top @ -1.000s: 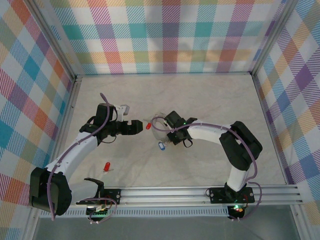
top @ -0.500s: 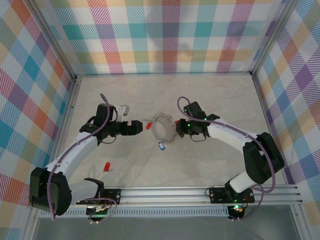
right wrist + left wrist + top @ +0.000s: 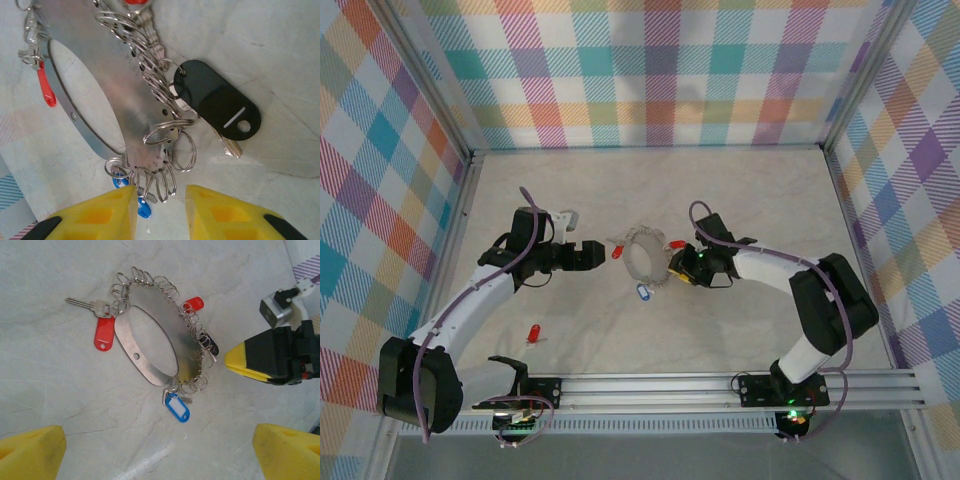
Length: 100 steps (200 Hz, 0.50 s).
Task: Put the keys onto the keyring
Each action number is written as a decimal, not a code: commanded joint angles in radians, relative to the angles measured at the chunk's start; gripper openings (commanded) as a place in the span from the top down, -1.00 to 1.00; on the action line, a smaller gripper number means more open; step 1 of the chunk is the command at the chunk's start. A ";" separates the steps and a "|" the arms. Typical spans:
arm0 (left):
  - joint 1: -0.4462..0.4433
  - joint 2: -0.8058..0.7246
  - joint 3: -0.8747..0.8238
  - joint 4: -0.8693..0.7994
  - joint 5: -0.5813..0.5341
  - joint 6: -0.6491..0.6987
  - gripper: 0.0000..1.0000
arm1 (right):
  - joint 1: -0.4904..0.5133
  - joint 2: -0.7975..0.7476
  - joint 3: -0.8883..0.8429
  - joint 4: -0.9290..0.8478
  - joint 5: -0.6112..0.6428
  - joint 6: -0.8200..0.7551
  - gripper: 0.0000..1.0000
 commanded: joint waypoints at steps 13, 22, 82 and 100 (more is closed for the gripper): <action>-0.010 -0.021 0.007 -0.004 0.000 0.012 -0.92 | -0.008 0.024 -0.014 0.019 -0.004 0.066 0.40; -0.010 -0.020 0.006 -0.004 0.000 0.013 -0.92 | -0.011 0.030 -0.012 0.017 -0.004 0.073 0.40; -0.010 -0.017 0.004 -0.003 -0.001 0.012 -0.92 | -0.017 0.091 -0.009 0.048 -0.027 0.141 0.48; -0.010 -0.018 0.005 -0.001 -0.001 0.013 -0.92 | -0.017 0.090 0.003 0.042 -0.007 0.133 0.50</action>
